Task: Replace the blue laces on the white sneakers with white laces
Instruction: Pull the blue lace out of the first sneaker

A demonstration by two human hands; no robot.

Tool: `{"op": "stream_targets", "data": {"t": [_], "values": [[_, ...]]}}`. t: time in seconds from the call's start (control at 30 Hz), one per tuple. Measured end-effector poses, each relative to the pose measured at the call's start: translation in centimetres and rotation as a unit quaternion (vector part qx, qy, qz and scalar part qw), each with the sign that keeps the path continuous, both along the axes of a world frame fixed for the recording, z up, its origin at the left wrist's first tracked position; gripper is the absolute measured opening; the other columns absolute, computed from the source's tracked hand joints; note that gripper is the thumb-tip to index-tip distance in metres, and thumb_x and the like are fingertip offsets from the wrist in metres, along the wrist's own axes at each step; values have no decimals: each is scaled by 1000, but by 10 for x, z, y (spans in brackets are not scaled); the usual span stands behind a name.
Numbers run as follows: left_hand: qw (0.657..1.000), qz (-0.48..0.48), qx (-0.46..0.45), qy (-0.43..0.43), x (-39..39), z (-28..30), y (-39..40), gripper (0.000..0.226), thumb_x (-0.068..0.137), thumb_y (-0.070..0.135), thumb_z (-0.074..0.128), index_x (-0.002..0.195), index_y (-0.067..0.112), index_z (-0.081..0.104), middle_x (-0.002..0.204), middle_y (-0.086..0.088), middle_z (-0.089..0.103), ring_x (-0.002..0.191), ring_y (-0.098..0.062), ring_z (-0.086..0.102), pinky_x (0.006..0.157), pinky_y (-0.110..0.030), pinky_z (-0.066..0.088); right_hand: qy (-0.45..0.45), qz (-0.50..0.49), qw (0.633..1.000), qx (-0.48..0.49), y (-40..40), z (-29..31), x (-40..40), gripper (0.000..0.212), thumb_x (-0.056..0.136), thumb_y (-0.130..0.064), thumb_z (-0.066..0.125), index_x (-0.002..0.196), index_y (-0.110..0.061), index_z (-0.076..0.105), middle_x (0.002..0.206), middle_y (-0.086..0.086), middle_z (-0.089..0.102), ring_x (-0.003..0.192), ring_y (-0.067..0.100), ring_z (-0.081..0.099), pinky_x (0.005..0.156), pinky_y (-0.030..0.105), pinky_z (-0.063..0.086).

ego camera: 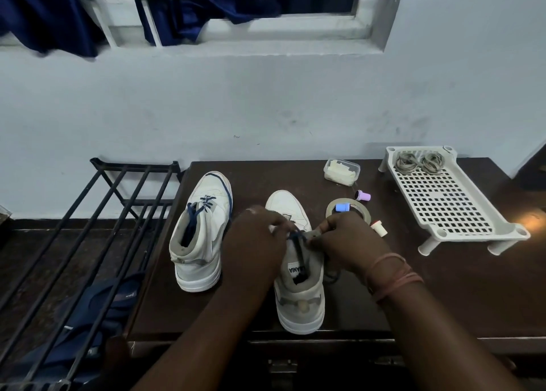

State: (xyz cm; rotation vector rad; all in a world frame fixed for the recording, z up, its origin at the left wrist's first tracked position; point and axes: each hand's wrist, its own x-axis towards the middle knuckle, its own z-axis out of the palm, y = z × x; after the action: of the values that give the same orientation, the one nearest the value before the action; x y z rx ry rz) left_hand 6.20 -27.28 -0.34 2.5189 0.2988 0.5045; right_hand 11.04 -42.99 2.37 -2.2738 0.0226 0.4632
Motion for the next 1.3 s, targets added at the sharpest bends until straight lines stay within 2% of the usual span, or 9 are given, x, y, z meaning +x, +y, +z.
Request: {"op": "stream_targets", "data": {"t": [0.17,0.4,0.6,0.73,0.9,1.0,1.13,1.23,1.3], "values": [[971,46,-231,48,5,4,16,19,86,34,72,104,32,69,95,16,70,87,-2,65,76,-25,46,-1,6,1000,-3,1,4,-2,8,81,-13,72,78,-7,67,67,9,65,55,24,60,65,38,58],[987,-117,111,-9,3,3,5,8,75,32,66,74,29,73,81,8,69,78,-16,63,69,-36,52,-9,15,1000,-9,1,4,-1,10,81,-16,73,76,-11,66,71,9,68,58,23,63,68,37,58],[950,89,-289,-81,8,33,22,13,92,15,59,96,25,65,90,11,67,82,-2,63,67,-17,45,-17,10,1000,-11,3,2,-1,10,78,-15,74,81,-7,68,78,12,71,72,28,69,73,43,60],[993,-109,-22,-41,4,21,16,48,76,32,61,123,39,67,119,15,67,109,-8,60,95,-36,46,-28,17,999,-20,3,1,-1,9,80,-15,72,75,-10,66,71,9,68,60,22,63,67,37,58],[979,-116,162,54,3,5,2,19,77,47,60,85,37,74,88,12,71,92,-15,64,84,-42,43,-30,19,999,-16,3,-1,0,10,80,-15,72,78,-7,68,70,9,67,60,22,62,66,36,56],[990,-55,-127,-11,2,22,5,8,88,25,63,80,25,66,87,10,73,87,-11,67,80,-35,51,-26,20,999,-16,2,0,0,10,79,-14,72,80,-6,68,69,10,67,57,21,60,62,34,54],[781,-42,-623,-17,1,52,9,14,103,9,43,90,12,49,65,-4,52,49,-17,52,53,-28,50,-29,31,999,-30,5,-2,1,9,80,-16,71,80,-9,66,77,12,70,59,20,60,56,29,48],[886,40,-461,-37,2,44,14,14,99,18,51,86,16,55,63,2,49,47,-9,42,50,-26,39,-40,33,998,-27,6,-4,1,7,80,-16,69,80,-10,65,78,10,70,58,18,58,58,29,48],[904,95,-401,-112,5,37,23,9,93,27,55,86,23,59,66,5,53,53,-10,43,57,-31,38,-51,37,998,-30,6,-4,0,6,81,-14,66,84,-9,66,77,8,70,57,16,58,61,29,50]]}}
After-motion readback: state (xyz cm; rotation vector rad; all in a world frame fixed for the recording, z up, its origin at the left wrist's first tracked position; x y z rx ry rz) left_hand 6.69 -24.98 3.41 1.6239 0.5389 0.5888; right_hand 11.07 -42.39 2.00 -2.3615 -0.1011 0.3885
